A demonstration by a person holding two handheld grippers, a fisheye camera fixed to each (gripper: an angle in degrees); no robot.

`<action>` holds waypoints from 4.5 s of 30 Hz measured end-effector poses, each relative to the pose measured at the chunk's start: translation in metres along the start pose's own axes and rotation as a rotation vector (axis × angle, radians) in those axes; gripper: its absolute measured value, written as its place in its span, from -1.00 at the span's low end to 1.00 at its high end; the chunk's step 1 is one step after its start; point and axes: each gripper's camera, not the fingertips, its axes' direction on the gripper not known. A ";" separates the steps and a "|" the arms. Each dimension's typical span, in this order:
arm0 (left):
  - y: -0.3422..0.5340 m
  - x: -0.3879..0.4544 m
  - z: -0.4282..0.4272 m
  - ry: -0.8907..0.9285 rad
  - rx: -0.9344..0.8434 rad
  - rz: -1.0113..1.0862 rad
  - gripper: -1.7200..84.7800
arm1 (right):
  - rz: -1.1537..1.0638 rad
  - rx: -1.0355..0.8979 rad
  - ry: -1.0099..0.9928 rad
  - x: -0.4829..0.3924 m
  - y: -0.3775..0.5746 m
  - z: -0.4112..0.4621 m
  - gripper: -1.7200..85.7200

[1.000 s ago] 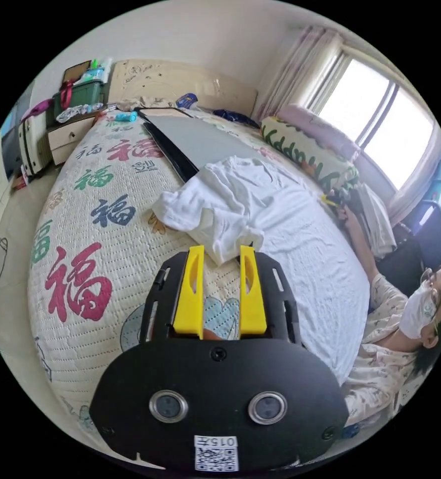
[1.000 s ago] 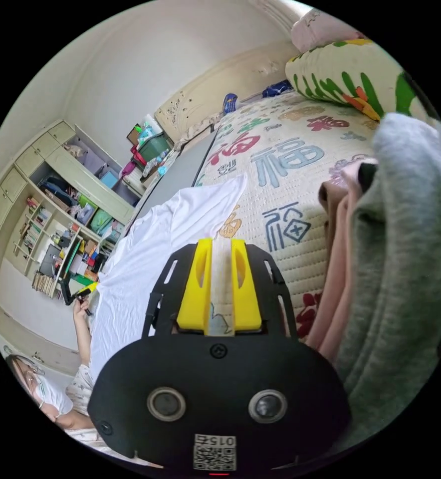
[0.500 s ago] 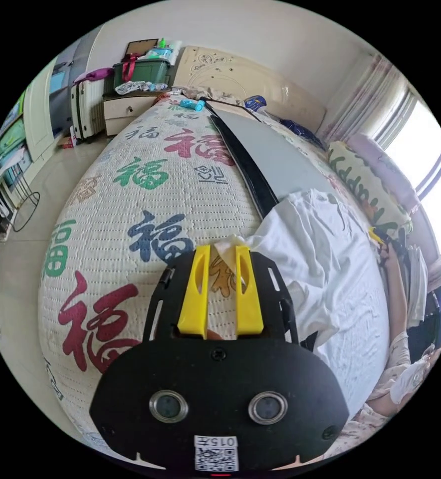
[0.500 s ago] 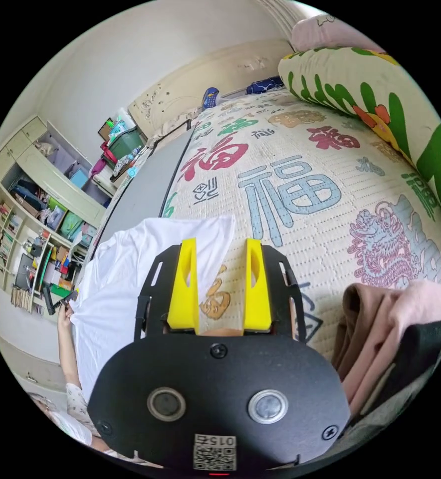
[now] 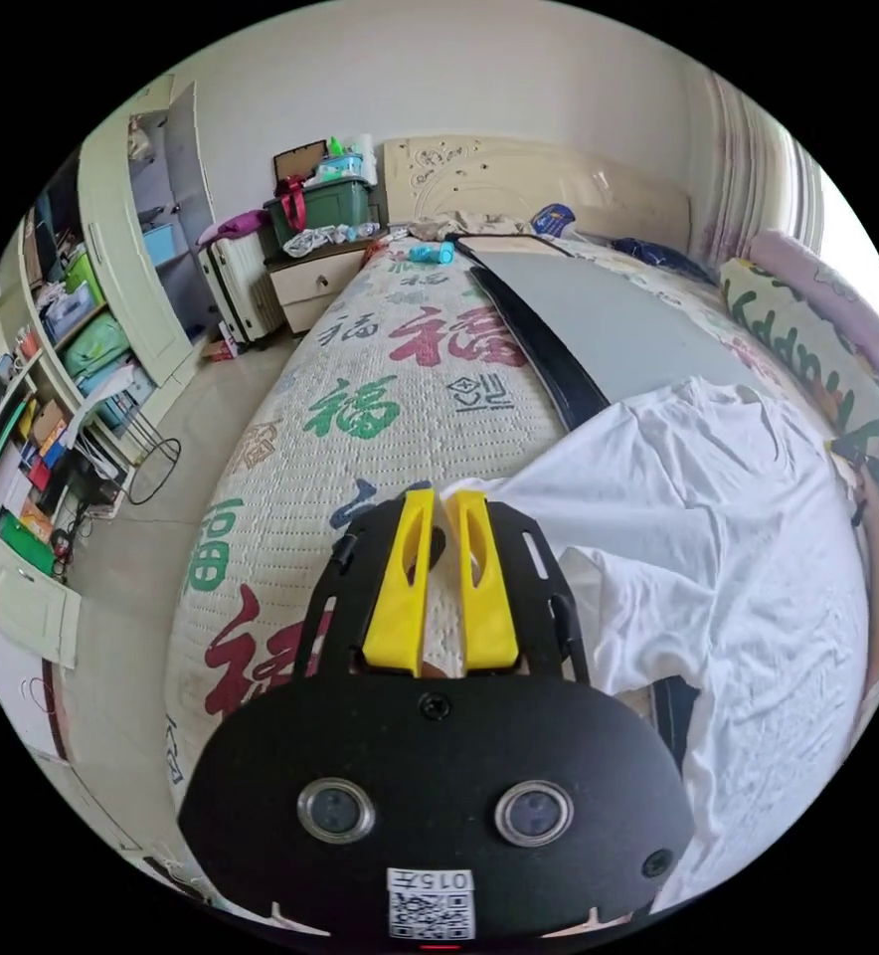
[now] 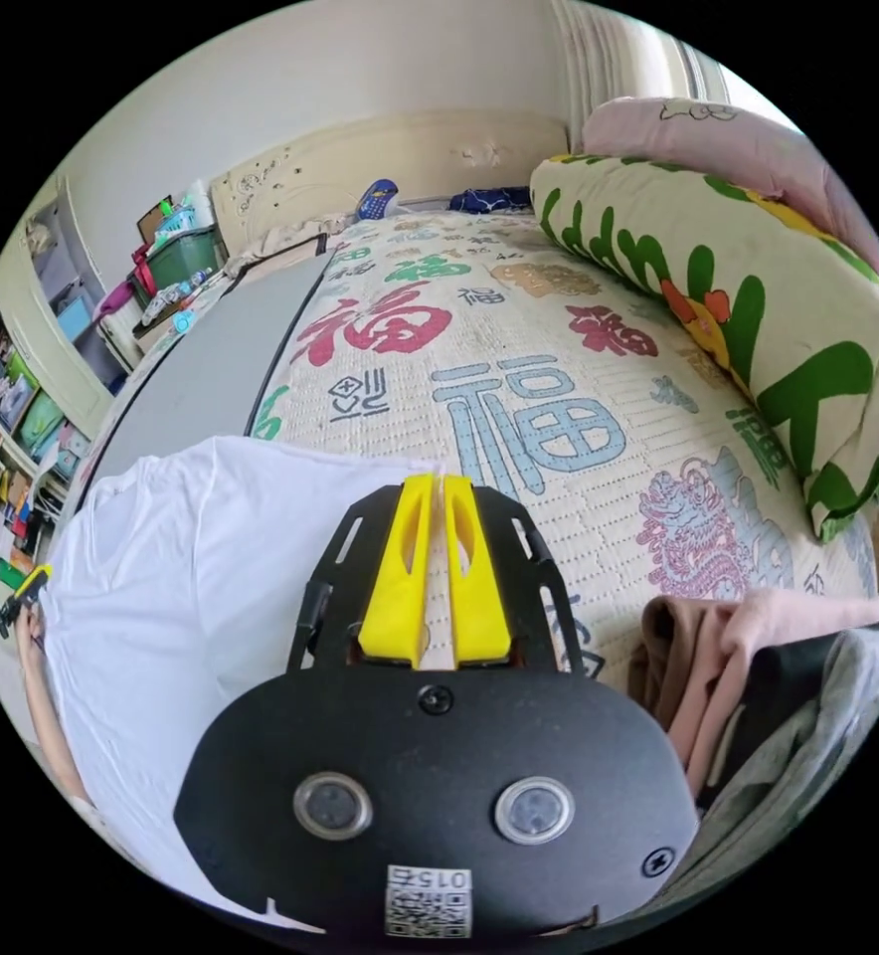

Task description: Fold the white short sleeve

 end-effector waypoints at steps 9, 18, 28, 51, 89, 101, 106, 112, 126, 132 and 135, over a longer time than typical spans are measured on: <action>-0.122 0.070 -0.117 0.229 0.174 0.180 -0.92 | -0.562 0.063 -0.158 -0.165 0.043 0.003 -0.97; -0.252 0.214 -0.071 0.121 -0.082 0.381 -0.96 | -0.682 -0.101 0.180 -0.309 0.085 0.135 -0.98; -0.350 0.179 -0.088 0.049 -0.083 0.312 -0.96 | -0.653 -0.035 0.392 -0.312 0.111 0.235 -0.98; 0.039 -0.050 -0.654 0.403 0.714 0.455 -0.90 | -0.598 0.618 -0.599 0.079 0.594 -0.068 -0.86; 0.139 -0.288 -0.689 0.348 0.622 -0.172 -0.96 | -0.150 0.437 -0.314 0.217 0.680 0.041 -0.95; 0.111 -0.267 -0.676 0.274 0.506 -0.088 -0.95 | -0.141 0.424 -0.366 0.232 0.671 0.004 -0.93; 0.093 -0.254 -0.677 0.184 0.503 -0.100 -0.95 | -0.156 0.480 -0.267 0.239 0.644 -0.042 -0.79; 0.022 -0.210 -0.692 0.166 0.563 0.063 -0.93 | -0.381 0.642 -0.374 0.203 0.557 -0.111 -0.79; -0.293 0.020 -0.566 0.555 0.385 0.404 -0.79 | 0.165 -0.037 -0.422 0.195 0.121 0.040 -0.69; -0.438 0.143 -0.458 0.542 0.214 0.430 -0.77 | 0.071 -0.073 -0.294 0.175 0.077 0.047 -0.74; -0.508 0.235 -0.388 0.393 0.164 0.462 -0.75 | 0.050 -0.068 -0.386 0.178 0.068 0.030 -0.86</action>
